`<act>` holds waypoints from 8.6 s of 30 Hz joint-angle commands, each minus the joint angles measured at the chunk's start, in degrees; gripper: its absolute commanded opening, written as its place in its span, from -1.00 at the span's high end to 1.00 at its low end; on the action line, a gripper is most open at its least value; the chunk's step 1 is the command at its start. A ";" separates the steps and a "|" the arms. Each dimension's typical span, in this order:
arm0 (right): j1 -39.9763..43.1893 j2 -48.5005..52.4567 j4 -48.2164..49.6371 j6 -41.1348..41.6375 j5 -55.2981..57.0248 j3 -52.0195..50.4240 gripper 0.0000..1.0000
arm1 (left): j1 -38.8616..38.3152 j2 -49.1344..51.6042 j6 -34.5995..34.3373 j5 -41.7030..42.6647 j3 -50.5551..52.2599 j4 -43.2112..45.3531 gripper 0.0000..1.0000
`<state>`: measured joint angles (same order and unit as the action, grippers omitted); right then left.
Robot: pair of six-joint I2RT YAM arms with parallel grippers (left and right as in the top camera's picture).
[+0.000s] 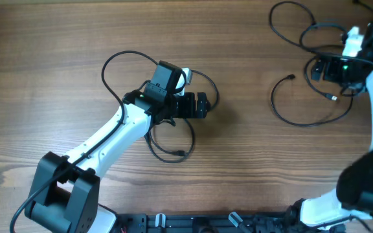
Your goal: Untangle cables
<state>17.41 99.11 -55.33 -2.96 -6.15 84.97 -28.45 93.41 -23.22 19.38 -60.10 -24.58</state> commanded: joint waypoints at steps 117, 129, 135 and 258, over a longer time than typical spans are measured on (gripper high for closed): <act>-44.78 6.29 9.25 0.57 -19.19 -0.28 -0.99 | 29.66 -1.05 -9.20 -12.41 0.20 -9.57 -1.00; -56.87 17.33 14.43 6.29 -11.78 -0.28 -0.93 | 30.23 -1.05 -9.16 -12.63 0.20 -9.53 -1.00; -58.12 19.67 23.10 7.56 -4.55 -0.28 -0.93 | 30.23 -1.05 -8.52 -12.59 0.20 -9.57 -1.00; -50.14 -3.23 7.04 13.86 13.94 1.27 0.91 | 14.10 15.58 10.32 -26.62 0.20 -12.37 -0.93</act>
<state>-35.07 97.38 -46.11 9.41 1.80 85.67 -14.52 106.28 -12.78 -4.01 -61.71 -35.33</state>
